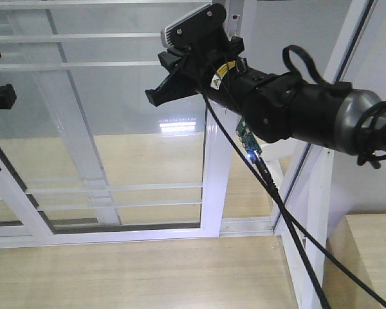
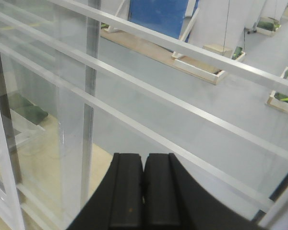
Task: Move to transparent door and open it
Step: 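Pull the handle with the right gripper, sliding the door away from the frame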
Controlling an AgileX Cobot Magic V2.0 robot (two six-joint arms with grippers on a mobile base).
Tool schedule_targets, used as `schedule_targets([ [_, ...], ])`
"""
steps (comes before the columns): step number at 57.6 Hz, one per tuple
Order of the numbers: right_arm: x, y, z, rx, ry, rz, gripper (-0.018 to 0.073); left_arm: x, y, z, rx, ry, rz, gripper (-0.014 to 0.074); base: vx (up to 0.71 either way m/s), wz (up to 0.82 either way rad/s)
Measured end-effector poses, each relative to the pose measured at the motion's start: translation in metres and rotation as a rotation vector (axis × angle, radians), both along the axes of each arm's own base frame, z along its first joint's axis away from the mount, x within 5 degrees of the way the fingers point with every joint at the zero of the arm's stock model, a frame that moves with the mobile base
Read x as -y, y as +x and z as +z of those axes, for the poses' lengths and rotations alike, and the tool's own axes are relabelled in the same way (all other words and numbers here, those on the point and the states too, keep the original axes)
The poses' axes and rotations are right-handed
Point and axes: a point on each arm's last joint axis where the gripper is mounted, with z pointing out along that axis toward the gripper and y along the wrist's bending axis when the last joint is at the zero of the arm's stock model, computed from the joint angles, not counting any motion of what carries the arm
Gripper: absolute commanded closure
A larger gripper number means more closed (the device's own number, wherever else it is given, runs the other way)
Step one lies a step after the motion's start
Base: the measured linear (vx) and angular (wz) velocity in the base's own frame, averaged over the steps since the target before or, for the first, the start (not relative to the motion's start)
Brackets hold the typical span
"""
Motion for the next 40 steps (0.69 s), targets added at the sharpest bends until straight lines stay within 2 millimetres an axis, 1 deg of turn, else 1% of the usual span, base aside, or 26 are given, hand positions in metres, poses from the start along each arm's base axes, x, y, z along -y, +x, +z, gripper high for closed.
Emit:
schedule_targets([
  [7,0.010,-0.013,0.028,0.012,0.011,-0.003,0.0464,0.002,0.000,-0.004,-0.047,0.002,-0.023,0.0093,0.00,0.00],
  [12,0.023,-0.021,0.046,0.014,0.008,-0.015,0.0501,0.004,-0.001,-0.009,-0.097,0.010,-0.050,0.0093,0.00,0.00],
  [17,0.039,-0.024,0.057,-0.019,-0.014,-0.046,0.0568,0.006,-0.001,-0.012,-0.134,0.016,-0.069,0.0093,0.00,0.00],
  [20,0.051,-0.026,0.062,-0.026,-0.018,-0.071,0.0571,0.007,-0.002,-0.013,-0.144,0.019,-0.075,0.0093,0.00,0.00],
  [26,0.078,-0.032,0.063,-0.040,-0.020,-0.130,0.0564,0.007,-0.002,-0.014,-0.149,0.020,-0.078,0.0093,0.00,0.00],
  [29,0.092,-0.037,0.058,-0.054,-0.025,-0.161,0.0564,0.007,-0.002,-0.014,-0.149,0.020,-0.078,0.0093,0.00,0.00],
  [35,0.116,-0.053,0.048,-0.068,-0.027,-0.210,0.0564,0.007,-0.002,-0.014,-0.150,0.020,-0.078,0.0093,0.00,0.00],
  [40,0.130,-0.070,0.039,-0.062,-0.023,-0.232,0.0564,0.007,0.001,-0.017,-0.163,0.023,-0.078,0.0093,0.00,0.00],
])
